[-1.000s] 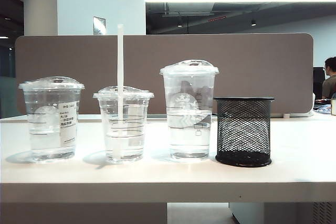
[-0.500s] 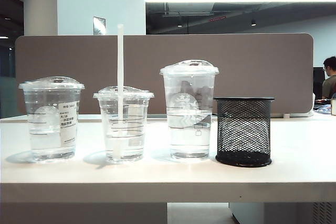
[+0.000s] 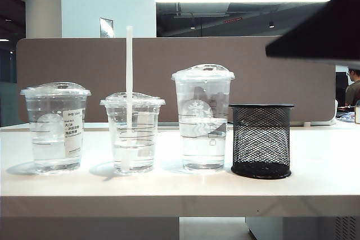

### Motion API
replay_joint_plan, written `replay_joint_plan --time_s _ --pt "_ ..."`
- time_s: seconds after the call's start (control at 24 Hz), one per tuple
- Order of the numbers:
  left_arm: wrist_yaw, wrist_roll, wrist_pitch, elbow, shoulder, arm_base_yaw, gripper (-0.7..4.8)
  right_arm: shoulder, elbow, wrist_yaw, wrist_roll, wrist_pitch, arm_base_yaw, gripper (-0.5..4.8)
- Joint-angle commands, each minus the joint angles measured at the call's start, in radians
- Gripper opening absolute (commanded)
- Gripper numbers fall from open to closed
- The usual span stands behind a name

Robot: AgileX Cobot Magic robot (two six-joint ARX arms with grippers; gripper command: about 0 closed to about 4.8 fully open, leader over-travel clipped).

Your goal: Pick up the straw and insert it into the small coffee cup.

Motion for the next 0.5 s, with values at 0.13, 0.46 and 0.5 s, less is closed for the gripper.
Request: replay_joint_plan --time_s 0.13,0.46,0.5 --pt "-0.002 0.000 0.017 0.001 0.001 0.000 0.22 -0.002 0.000 -0.001 0.003 -0.003 0.000 0.00" --pt "-0.002 0.000 0.017 0.001 0.001 0.000 0.22 -0.083 -0.008 0.045 -0.015 -0.051 -0.020 0.00" --pt "-0.003 0.000 0.017 0.001 0.001 0.000 0.22 -0.105 -0.011 0.041 -0.012 -0.065 -0.043 0.00"
